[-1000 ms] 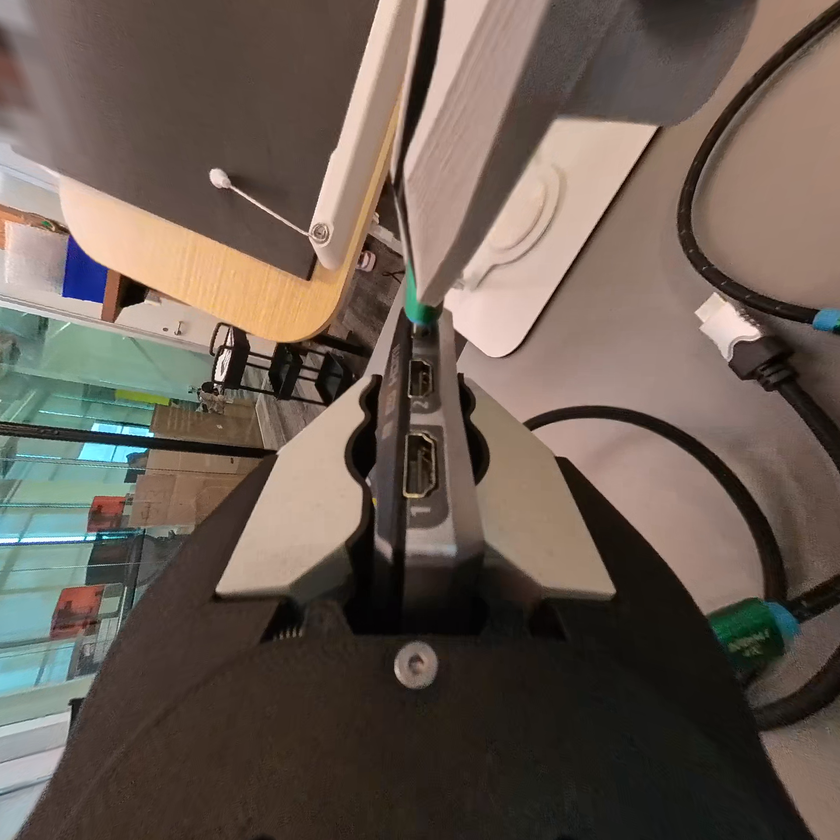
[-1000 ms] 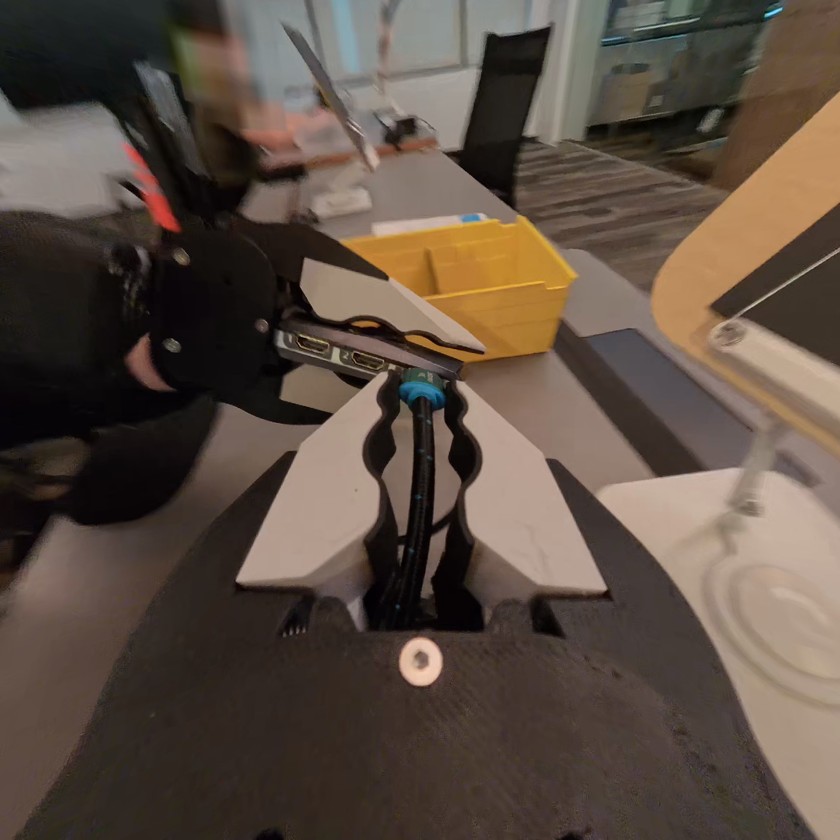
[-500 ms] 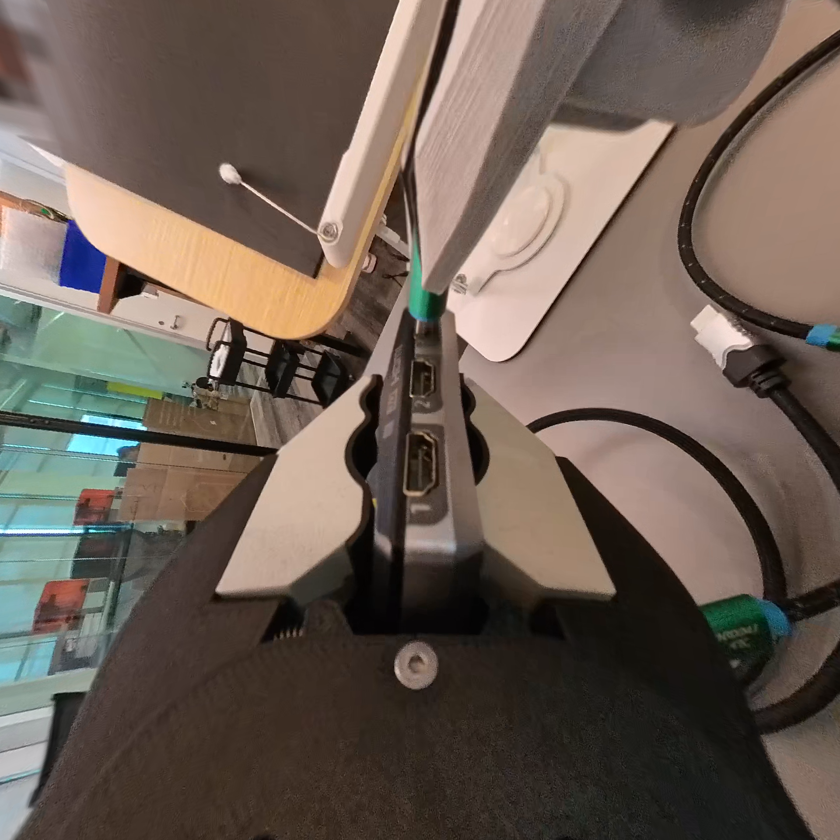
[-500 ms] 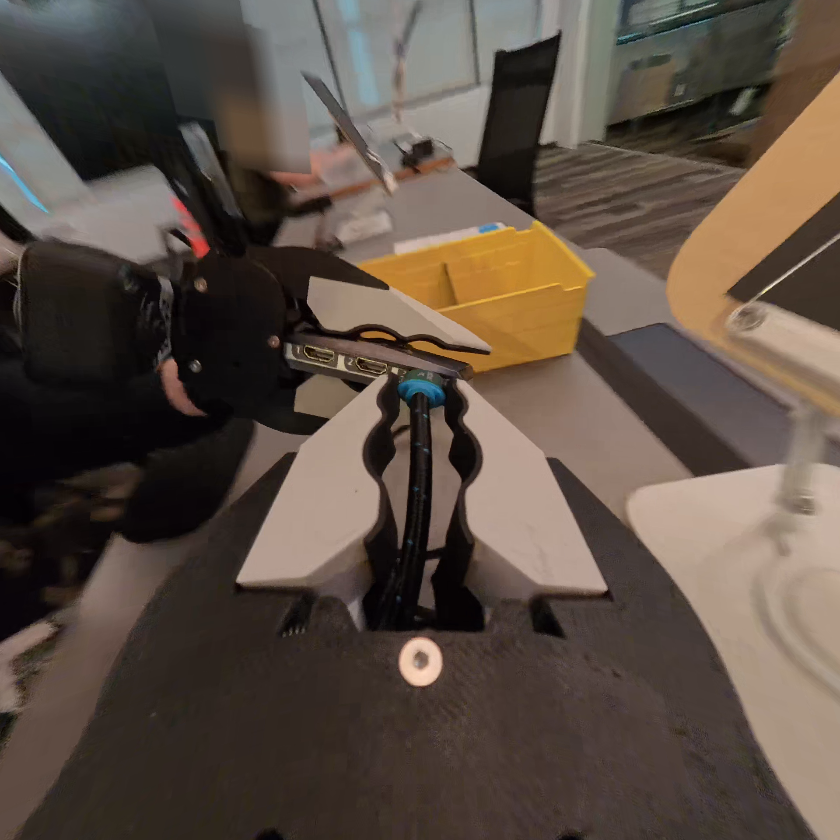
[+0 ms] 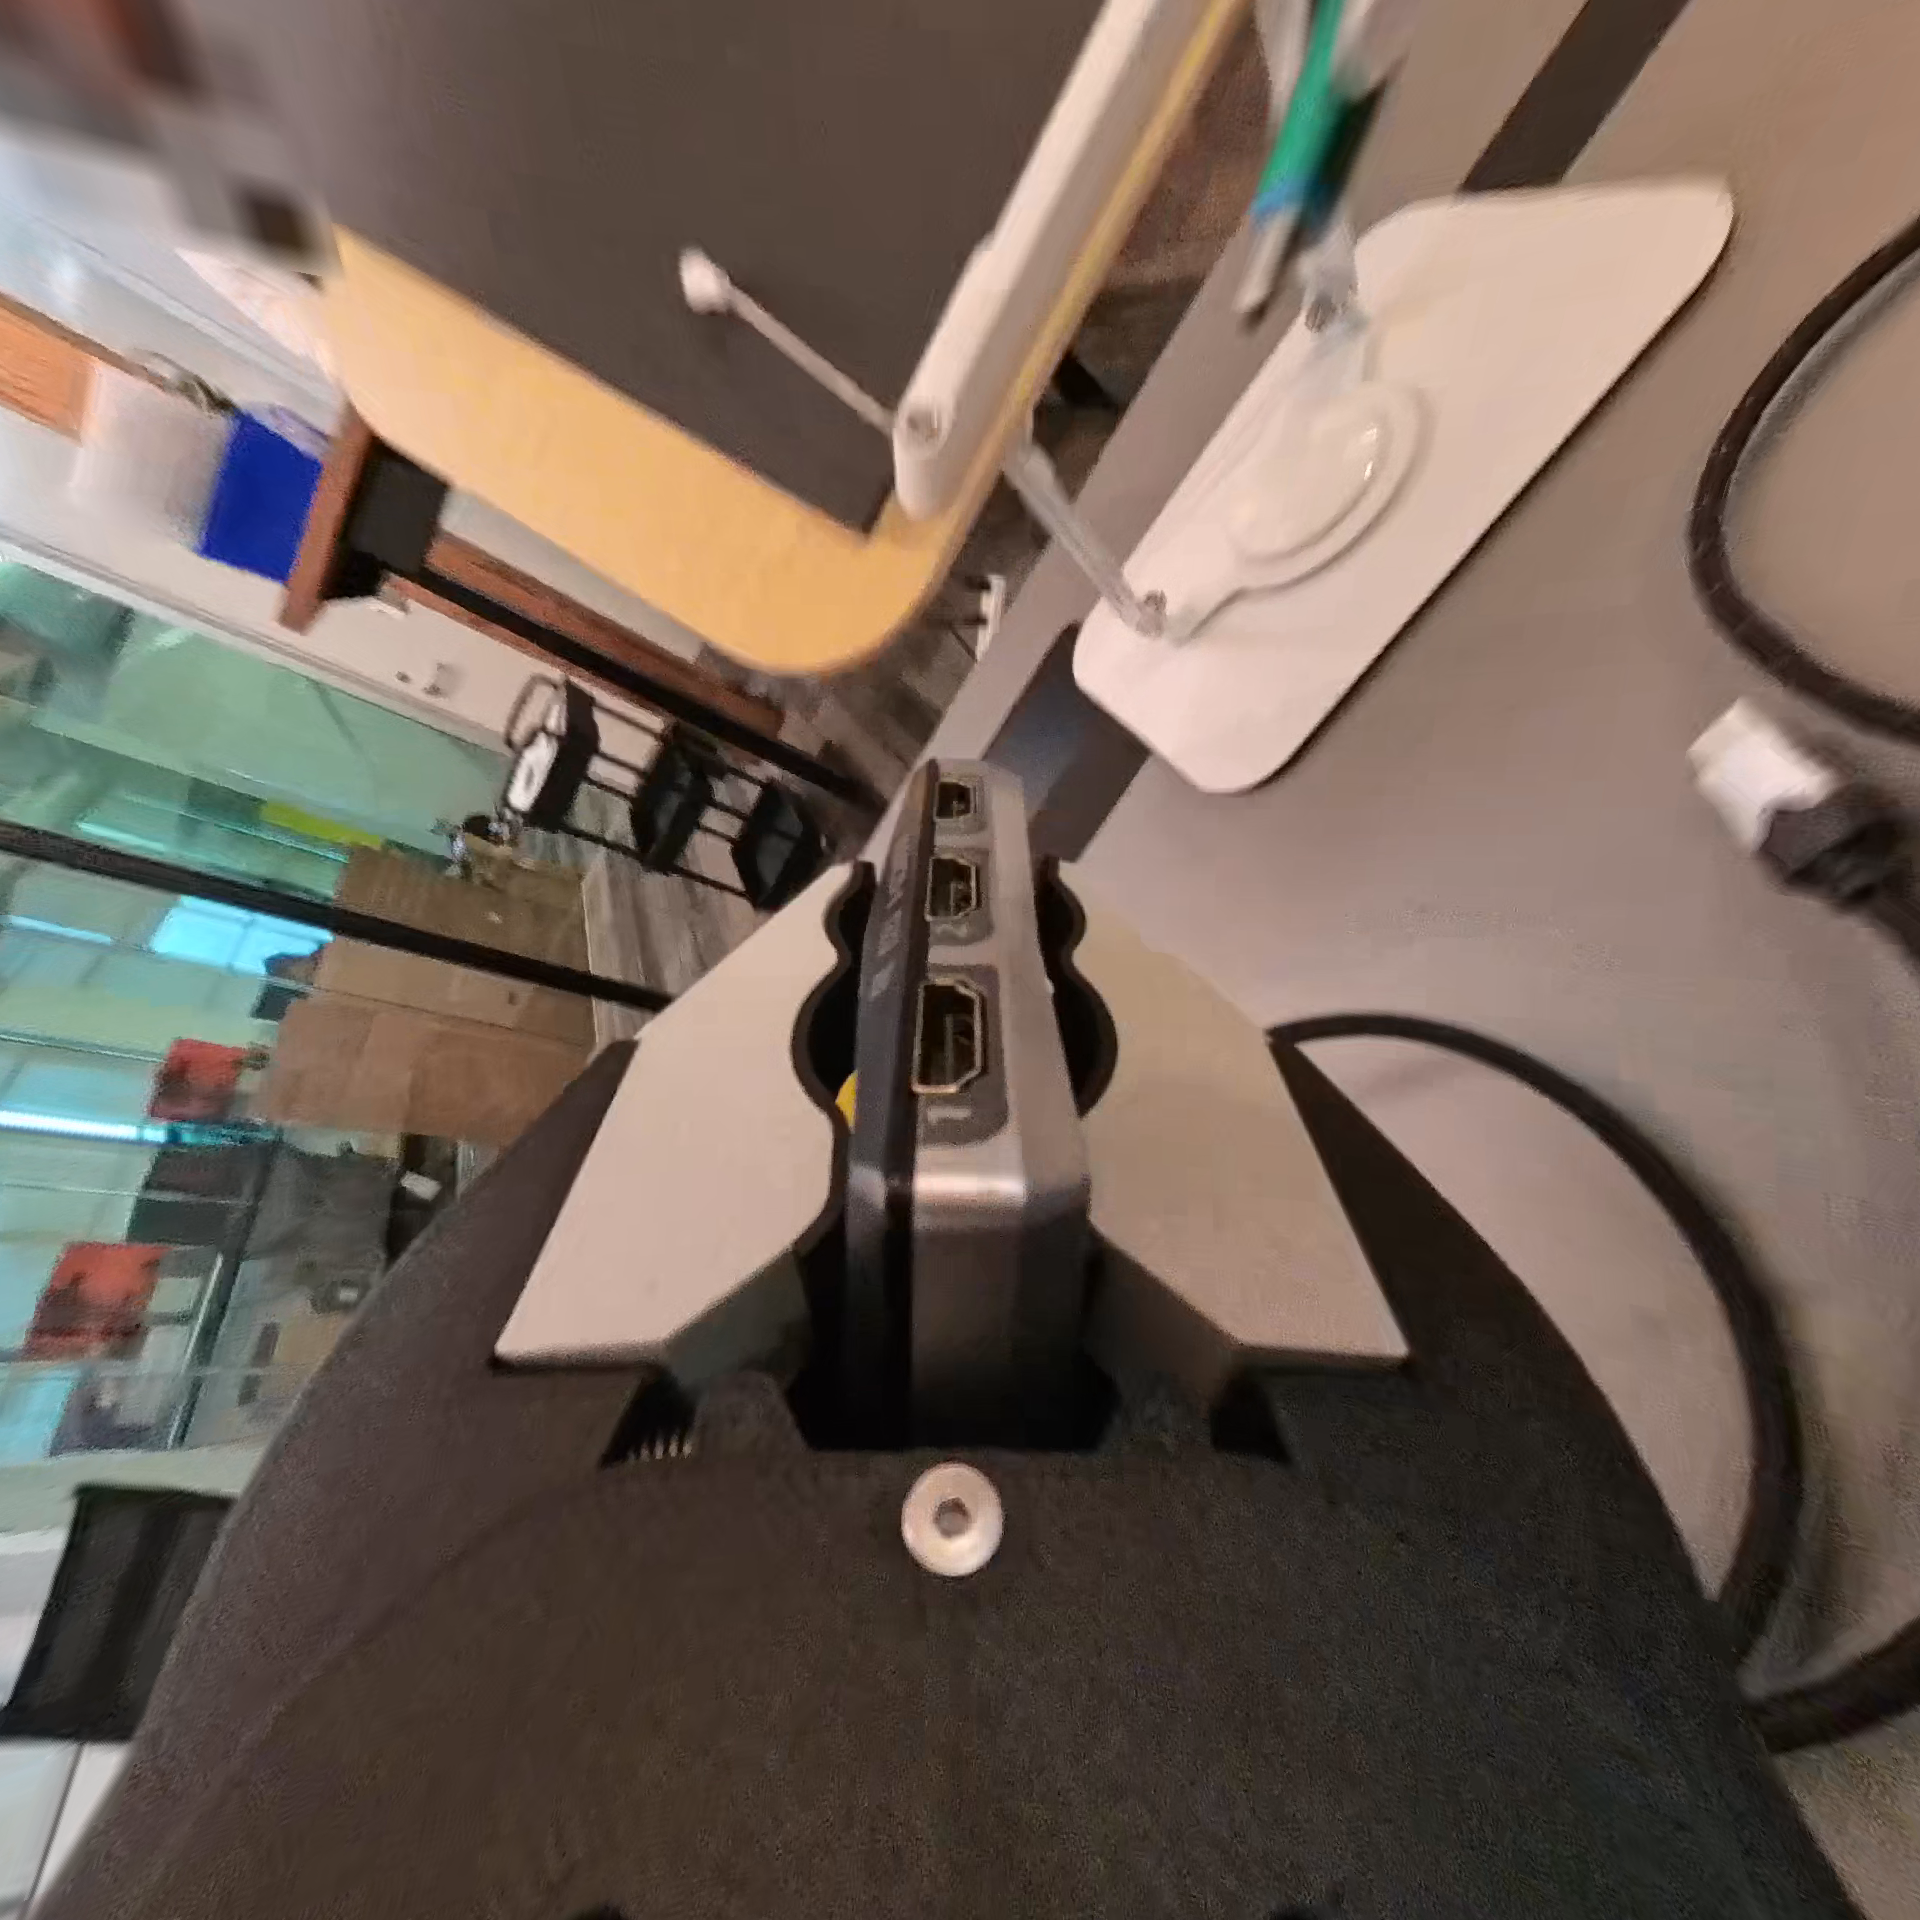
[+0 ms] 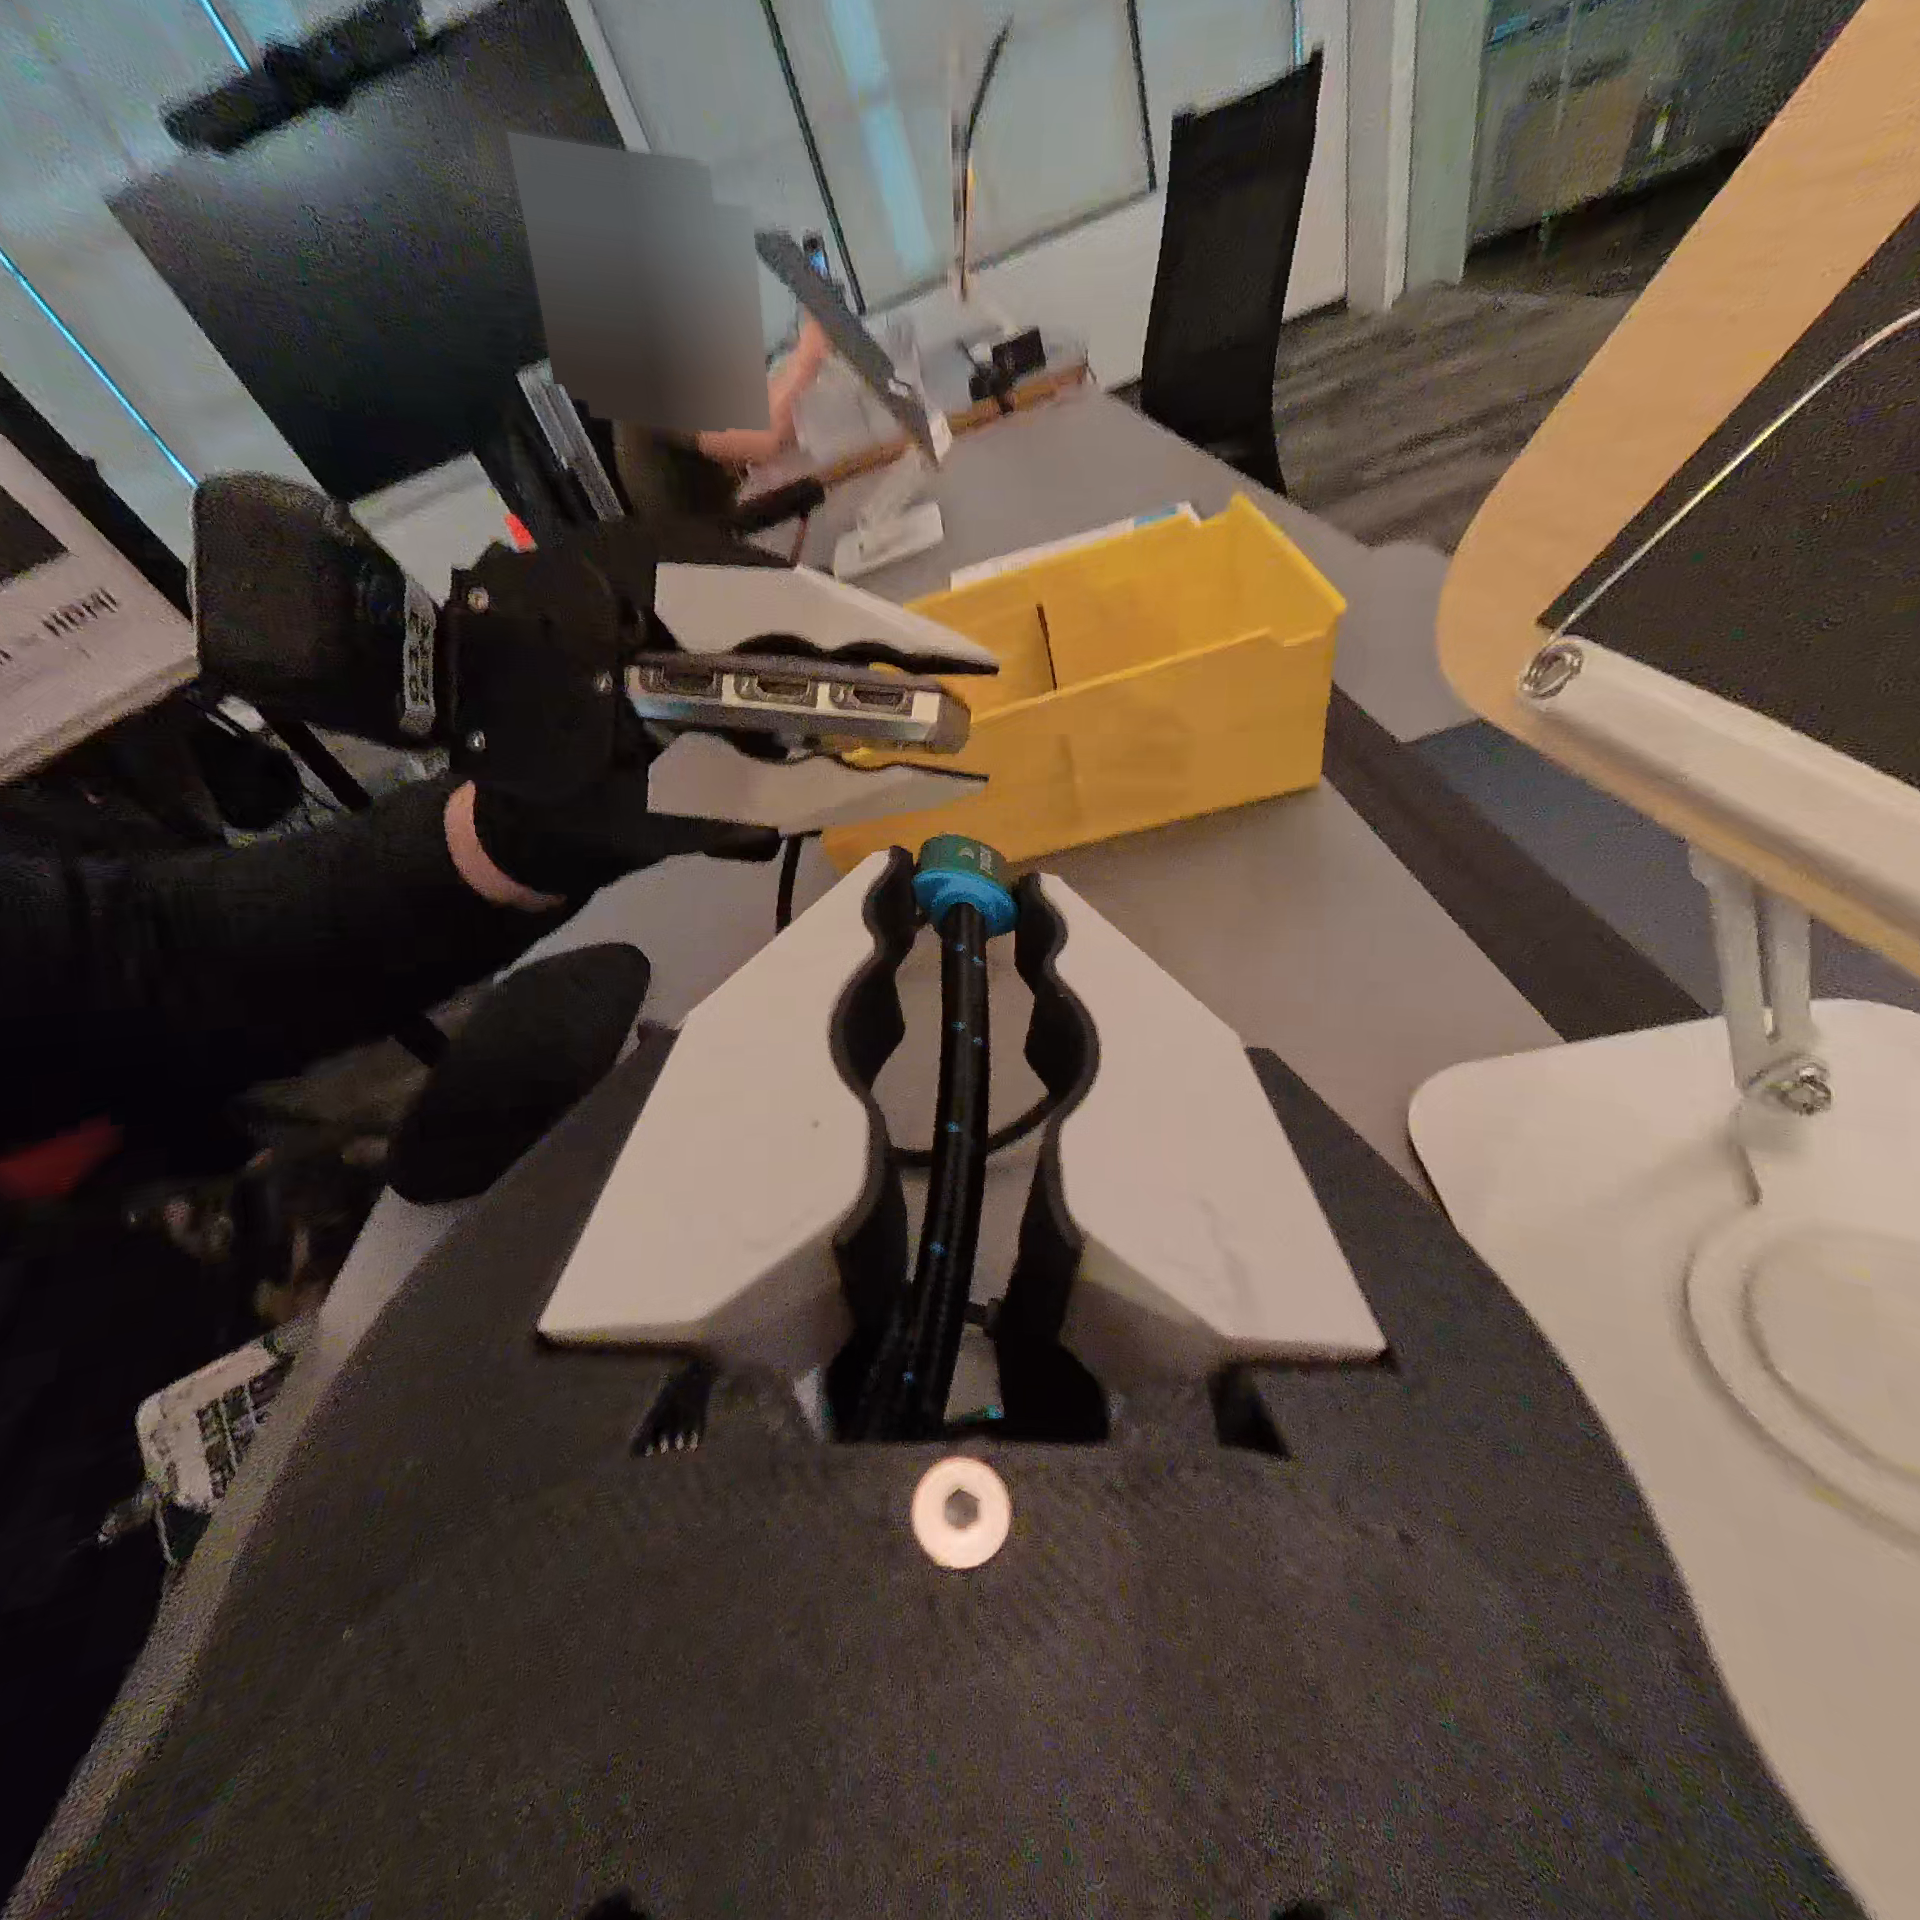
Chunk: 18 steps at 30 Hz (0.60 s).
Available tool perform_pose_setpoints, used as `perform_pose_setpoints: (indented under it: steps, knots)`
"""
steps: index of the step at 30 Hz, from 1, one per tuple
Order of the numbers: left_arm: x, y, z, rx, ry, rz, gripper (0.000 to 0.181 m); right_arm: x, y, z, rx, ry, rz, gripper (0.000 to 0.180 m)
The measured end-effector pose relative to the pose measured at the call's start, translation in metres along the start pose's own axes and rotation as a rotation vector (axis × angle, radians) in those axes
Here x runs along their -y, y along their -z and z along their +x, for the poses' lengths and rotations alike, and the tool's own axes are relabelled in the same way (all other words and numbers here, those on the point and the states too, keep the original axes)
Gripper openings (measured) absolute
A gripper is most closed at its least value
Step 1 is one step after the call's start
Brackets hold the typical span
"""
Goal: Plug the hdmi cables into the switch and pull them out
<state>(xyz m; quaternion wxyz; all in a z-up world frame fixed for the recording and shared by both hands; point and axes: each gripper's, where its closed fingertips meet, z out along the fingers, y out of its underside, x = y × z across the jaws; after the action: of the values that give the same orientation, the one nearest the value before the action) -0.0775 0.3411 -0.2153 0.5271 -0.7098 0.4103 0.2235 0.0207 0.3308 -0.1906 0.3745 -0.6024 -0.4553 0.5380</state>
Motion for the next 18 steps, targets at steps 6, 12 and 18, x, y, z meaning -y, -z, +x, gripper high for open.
perform_pose_setpoints:
  steps: [6, 12, 18]
  knots:
    - [-0.006, -0.006, 0.019, -0.086, -0.005, -0.038, 0.032, -0.020, 0.011, -0.005, 0.088, 0.070, -0.145, 0.019]
    - [-0.005, -0.006, 0.037, -0.147, -0.032, -0.052, 0.032, -0.064, 0.031, 0.021, 0.043, 0.110, -0.356, 0.019]
    - [0.000, -0.003, 0.049, -0.156, -0.056, -0.033, 0.032, -0.096, 0.035, 0.049, -0.055, 0.124, -0.498, 0.052]
